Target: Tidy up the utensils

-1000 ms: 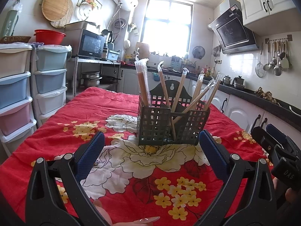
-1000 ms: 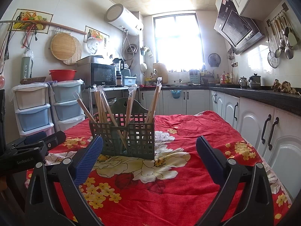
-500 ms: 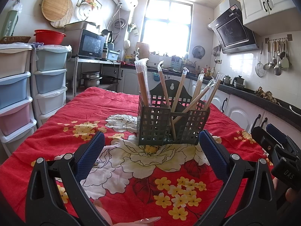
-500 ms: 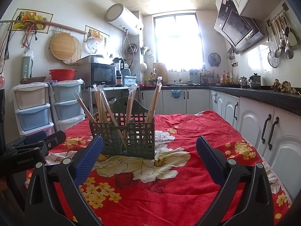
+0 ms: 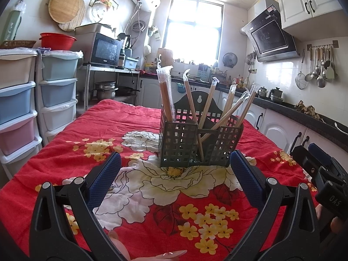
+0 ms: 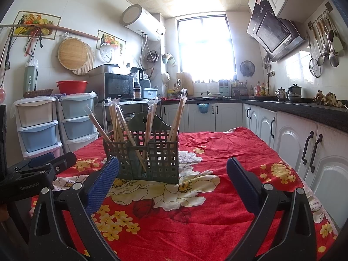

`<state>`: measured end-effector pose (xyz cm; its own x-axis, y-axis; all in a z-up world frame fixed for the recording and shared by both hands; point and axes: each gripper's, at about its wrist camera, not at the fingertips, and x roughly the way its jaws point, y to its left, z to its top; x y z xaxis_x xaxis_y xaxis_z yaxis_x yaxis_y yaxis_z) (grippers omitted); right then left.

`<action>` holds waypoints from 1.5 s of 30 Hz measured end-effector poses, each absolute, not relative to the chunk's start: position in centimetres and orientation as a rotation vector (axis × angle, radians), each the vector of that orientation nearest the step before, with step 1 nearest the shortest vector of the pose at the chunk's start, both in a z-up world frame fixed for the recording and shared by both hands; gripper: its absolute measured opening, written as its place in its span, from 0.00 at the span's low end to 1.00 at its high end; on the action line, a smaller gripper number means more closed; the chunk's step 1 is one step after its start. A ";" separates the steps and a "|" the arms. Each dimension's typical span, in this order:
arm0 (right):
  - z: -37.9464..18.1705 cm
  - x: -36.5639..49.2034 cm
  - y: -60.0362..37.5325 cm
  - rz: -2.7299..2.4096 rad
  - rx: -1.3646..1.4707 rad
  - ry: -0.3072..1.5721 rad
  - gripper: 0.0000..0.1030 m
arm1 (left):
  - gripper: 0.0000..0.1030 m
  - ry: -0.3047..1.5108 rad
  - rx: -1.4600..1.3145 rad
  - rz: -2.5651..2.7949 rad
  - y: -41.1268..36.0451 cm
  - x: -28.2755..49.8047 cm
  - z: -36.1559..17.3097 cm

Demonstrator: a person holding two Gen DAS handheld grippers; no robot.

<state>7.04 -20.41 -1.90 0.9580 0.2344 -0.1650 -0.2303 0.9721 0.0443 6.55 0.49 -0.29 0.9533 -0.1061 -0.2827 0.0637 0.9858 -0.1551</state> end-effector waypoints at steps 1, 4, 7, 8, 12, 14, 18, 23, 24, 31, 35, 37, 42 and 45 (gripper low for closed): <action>-1.9 7.0 -20.4 0.235 0.025 0.170 0.94 | 0.90 0.299 -0.149 -0.089 0.6 6.6 -0.3; -1.9 7.0 -20.4 0.235 0.026 0.170 0.94 | 0.90 0.306 -0.167 -0.088 0.8 6.8 -0.5; -1.9 7.0 -20.4 0.235 0.027 0.174 0.94 | 0.90 0.320 -0.185 -0.088 1.1 7.0 -0.7; -1.9 7.0 -20.4 0.234 0.029 0.178 0.94 | 0.90 0.331 -0.192 -0.087 1.2 7.2 -0.8; -1.8 6.8 -20.7 0.225 0.043 0.197 0.94 | 0.90 0.369 -0.195 -0.040 1.4 7.6 -0.9; -1.5 6.8 -21.2 0.217 0.052 0.215 0.94 | 0.90 0.392 -0.217 -0.027 1.9 7.7 -0.8; -0.9 8.8 -24.0 0.132 0.061 0.331 0.94 | 0.90 0.507 -0.247 0.041 5.0 9.2 -0.6; -3.3 16.3 -29.8 -0.093 0.057 0.656 0.94 | 0.90 0.744 -0.227 0.240 12.0 15.0 -2.6; -4.3 18.0 -30.8 -0.145 0.050 0.737 0.94 | 0.90 0.762 -0.216 0.269 12.9 15.9 -3.2; -10.2 22.7 -33.5 -0.238 0.095 0.928 0.94 | 0.91 0.950 -0.178 0.413 16.6 20.4 -8.2; -10.3 21.9 -33.3 -0.233 0.097 0.927 0.95 | 0.91 0.952 -0.180 0.412 16.7 20.1 -8.4; -10.3 22.3 -33.3 -0.234 0.095 0.930 0.95 | 0.91 0.954 -0.175 0.414 16.7 20.2 -8.4; -10.1 22.9 -33.9 -0.232 0.098 0.933 0.95 | 0.91 0.955 -0.174 0.415 16.4 20.3 -8.0; -10.1 22.7 -33.8 -0.232 0.100 0.933 0.95 | 0.91 0.955 -0.176 0.413 16.5 20.4 -8.1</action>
